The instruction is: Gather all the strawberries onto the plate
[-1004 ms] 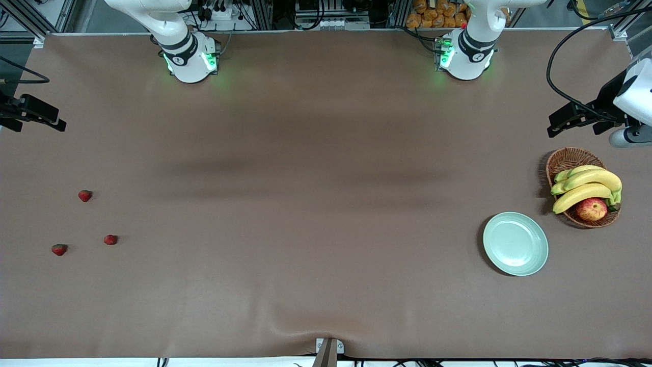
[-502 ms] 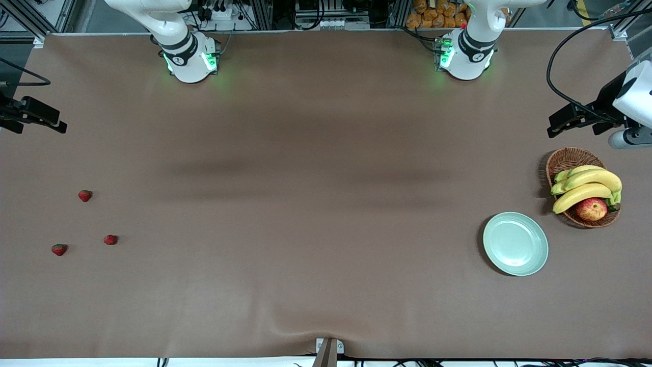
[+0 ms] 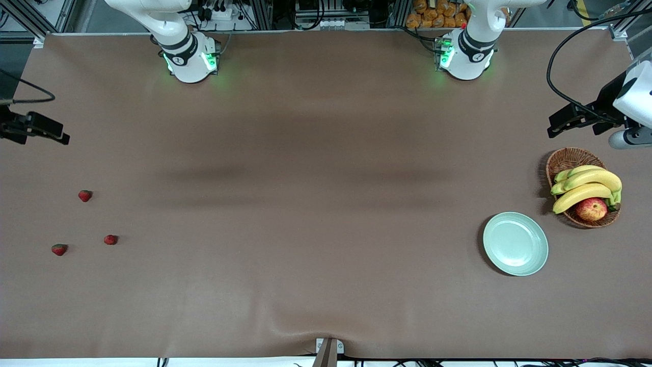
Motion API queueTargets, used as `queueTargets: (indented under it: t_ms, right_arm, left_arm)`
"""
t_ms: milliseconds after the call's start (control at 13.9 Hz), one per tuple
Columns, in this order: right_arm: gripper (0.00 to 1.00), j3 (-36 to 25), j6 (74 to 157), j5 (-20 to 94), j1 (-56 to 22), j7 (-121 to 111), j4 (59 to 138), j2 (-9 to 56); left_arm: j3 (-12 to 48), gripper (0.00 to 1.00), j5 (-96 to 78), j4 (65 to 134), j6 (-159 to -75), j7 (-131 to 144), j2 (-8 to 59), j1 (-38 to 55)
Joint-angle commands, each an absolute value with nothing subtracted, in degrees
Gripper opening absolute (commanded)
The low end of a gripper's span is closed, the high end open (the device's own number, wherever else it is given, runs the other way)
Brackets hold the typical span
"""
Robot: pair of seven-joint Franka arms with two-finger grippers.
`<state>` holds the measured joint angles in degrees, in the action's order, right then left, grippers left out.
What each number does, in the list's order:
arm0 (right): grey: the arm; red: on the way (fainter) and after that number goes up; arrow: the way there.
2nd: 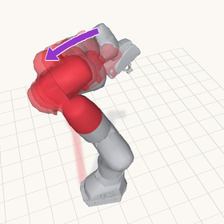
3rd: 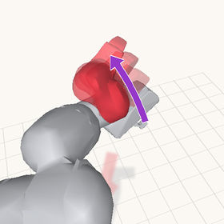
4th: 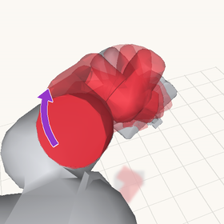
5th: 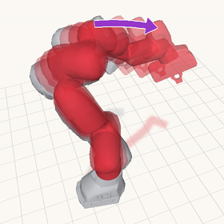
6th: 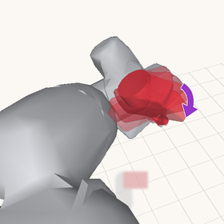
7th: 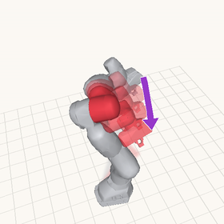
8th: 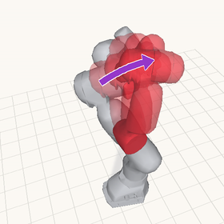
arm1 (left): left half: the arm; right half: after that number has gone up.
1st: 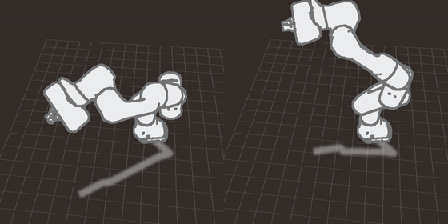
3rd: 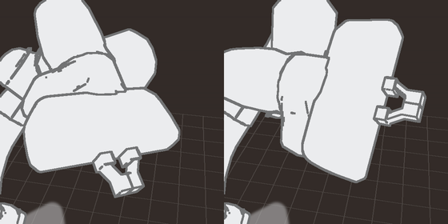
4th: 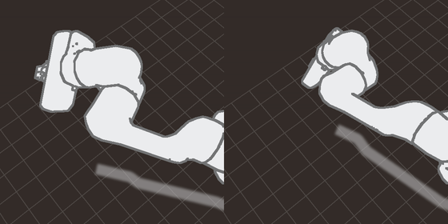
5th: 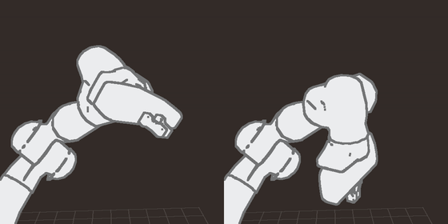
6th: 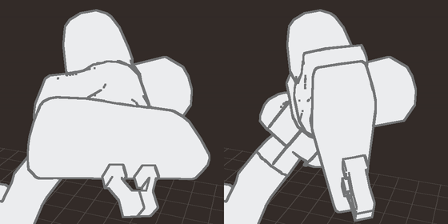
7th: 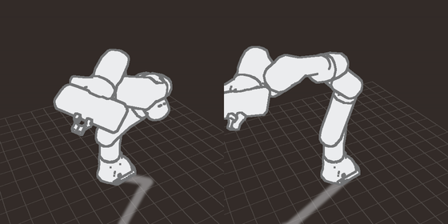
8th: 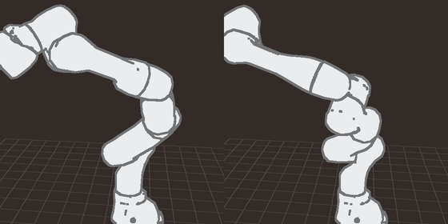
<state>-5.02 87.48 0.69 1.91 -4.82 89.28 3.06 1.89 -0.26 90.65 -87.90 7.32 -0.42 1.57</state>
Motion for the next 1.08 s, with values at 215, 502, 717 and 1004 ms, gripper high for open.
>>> queueTargets:
  t_ms: [215, 502, 717, 1004]
  right_arm:
    - [1.00, -4.31, 92.01, -2.90, 3.08, -5.19, 88.42, 9.92]
    - [1.00, -4.22, 93.86, -2.38, 3.16, -4.92, 87.46, 16.25]
    - [1.00, -4.22, 98.34, -2.20, 2.98, -4.92, 87.28, 18.97]
    - [1.00, -4.31, 105.10, -2.90, 4.04, -5.10, 87.28, 24.15]
  left_arm:
    - [1.93, 1.00, -1.49, 90.70, -87.71, 7.56, -0.53, 1.32]
    - [1.93, 1.00, -1.49, 90.79, -87.71, 7.56, -0.53, 1.32]
    - [1.93, 1.00, -1.49, 90.79, -87.71, 7.56, -0.44, 1.32]
    - [1.93, 1.00, -1.58, 90.88, -87.71, 7.38, -0.44, 1.23]
